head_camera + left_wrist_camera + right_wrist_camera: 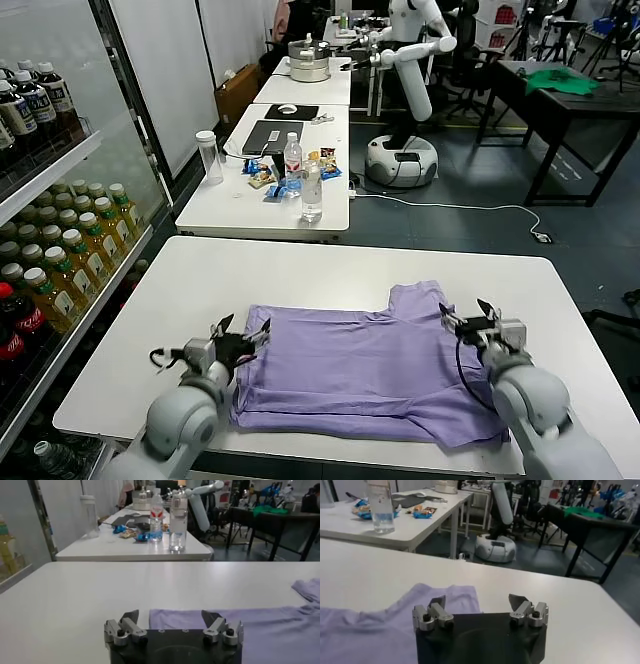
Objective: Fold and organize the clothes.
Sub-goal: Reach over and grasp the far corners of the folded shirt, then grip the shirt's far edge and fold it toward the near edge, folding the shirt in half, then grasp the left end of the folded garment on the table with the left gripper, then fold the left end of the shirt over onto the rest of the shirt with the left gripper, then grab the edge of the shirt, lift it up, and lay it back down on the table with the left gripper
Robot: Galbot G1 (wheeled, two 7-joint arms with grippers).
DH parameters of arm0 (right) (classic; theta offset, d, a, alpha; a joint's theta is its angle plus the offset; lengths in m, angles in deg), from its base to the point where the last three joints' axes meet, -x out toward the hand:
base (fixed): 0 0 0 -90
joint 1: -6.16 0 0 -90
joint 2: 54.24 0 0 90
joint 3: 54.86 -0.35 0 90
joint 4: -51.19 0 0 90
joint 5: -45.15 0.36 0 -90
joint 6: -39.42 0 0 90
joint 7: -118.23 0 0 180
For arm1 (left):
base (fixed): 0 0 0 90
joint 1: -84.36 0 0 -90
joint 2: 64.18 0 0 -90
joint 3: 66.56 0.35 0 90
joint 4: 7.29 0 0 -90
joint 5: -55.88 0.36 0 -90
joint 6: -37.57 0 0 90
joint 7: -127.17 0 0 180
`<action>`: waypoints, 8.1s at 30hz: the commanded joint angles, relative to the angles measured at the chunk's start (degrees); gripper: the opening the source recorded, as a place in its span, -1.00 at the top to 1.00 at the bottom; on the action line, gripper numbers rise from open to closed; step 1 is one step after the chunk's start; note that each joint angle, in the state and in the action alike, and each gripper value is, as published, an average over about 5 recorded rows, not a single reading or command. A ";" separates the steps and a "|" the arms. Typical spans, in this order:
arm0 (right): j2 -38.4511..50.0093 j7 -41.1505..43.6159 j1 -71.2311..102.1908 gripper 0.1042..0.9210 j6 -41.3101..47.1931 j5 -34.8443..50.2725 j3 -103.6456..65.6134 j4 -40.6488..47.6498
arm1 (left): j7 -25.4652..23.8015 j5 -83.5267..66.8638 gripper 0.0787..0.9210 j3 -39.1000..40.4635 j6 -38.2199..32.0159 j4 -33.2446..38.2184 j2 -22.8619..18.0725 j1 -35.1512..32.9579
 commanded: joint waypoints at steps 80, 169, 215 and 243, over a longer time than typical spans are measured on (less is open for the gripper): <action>4.40 6.87 37.25 0.97 -5.55 8.67 -23.09 -25.56 | 2.11 -16.00 0.97 -7.23 -1.70 17.73 7.92 -19.09; -0.54 5.73 37.11 -0.76 -2.09 -1.28 -21.78 -29.72 | 3.34 -33.67 0.81 -29.86 -2.80 28.51 6.05 -21.91; -2.33 5.42 38.46 -0.76 -2.12 -3.30 -22.36 -30.67 | -3.89 -7.29 -0.37 1.55 2.22 24.38 -9.14 -16.31; -2.65 5.71 39.17 -0.76 -2.69 -4.19 -23.24 -30.94 | 7.48 21.65 -0.73 2.60 0.73 4.94 -10.14 -16.92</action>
